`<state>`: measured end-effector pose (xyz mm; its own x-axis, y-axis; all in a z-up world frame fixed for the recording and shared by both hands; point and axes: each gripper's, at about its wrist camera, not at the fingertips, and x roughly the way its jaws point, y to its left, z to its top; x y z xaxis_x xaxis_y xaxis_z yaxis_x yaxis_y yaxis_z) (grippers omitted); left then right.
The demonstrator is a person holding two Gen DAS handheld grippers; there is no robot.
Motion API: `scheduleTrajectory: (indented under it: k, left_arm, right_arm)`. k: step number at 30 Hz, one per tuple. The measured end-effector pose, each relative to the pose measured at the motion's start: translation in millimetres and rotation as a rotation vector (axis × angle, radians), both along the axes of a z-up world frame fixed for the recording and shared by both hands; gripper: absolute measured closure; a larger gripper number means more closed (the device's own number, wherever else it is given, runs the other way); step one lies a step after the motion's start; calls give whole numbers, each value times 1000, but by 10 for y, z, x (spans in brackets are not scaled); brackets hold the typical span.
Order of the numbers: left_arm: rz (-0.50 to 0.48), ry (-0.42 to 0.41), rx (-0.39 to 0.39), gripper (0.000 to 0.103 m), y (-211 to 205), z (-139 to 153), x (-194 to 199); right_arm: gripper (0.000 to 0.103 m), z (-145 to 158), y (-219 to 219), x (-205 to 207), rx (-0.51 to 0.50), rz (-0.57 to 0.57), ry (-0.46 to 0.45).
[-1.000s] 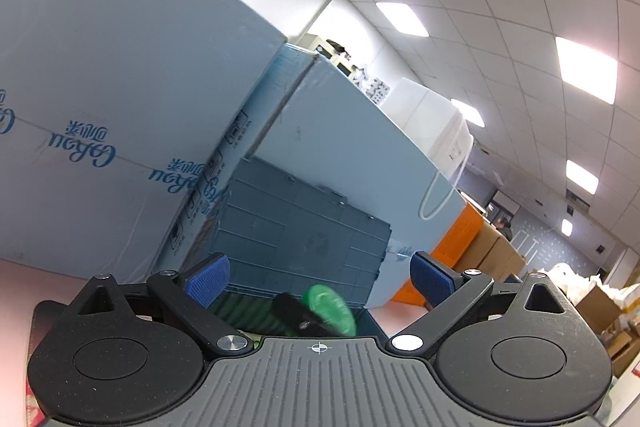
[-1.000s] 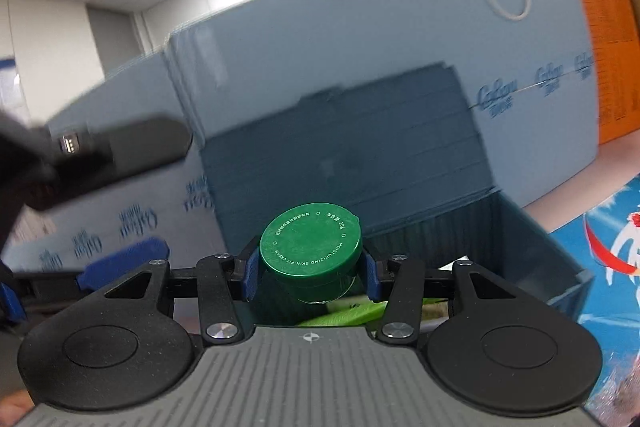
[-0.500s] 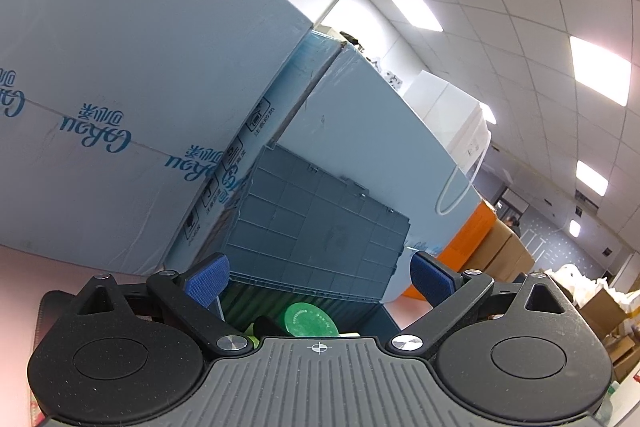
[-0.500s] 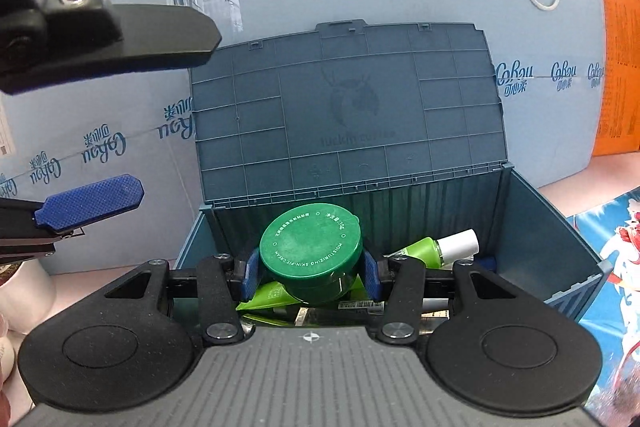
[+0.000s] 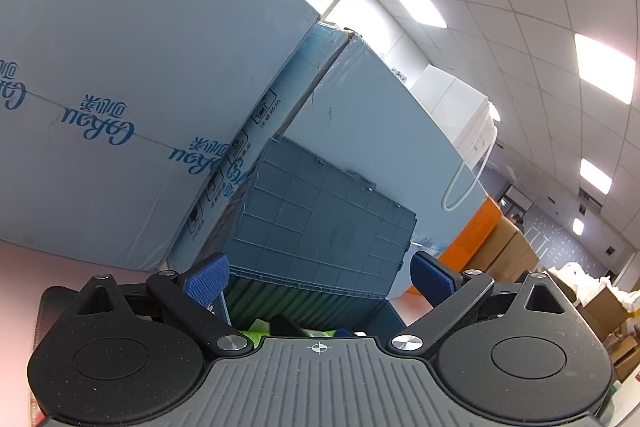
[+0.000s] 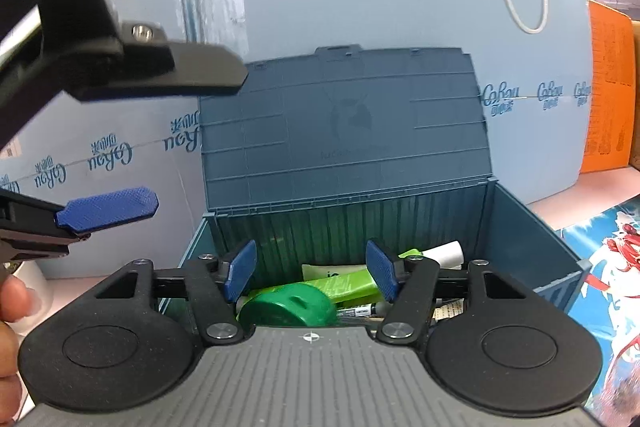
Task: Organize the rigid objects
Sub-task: 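Lower the jar into the blue box and open the right tool, then move the open right tool back over the black pen on the mat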
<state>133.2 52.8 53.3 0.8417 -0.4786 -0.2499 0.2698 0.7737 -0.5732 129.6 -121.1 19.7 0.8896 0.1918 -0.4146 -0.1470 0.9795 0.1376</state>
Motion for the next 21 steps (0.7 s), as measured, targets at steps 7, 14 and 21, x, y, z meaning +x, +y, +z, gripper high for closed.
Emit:
scheduleTrajectory:
  k: [7,14,21]
  left_arm:
    - [6,3,7,4,-28,-17,18]
    - [16,-15,18,4,-66,-7,-13]
    - [3,-46,13,4,-123,22,-58]
  right_arm:
    - [27,129,-267,-111,97,-41,-45]
    - [24,258,-521,-195,141,-92,-84]
    - [24,388,-844,-347,167,-175,-140]
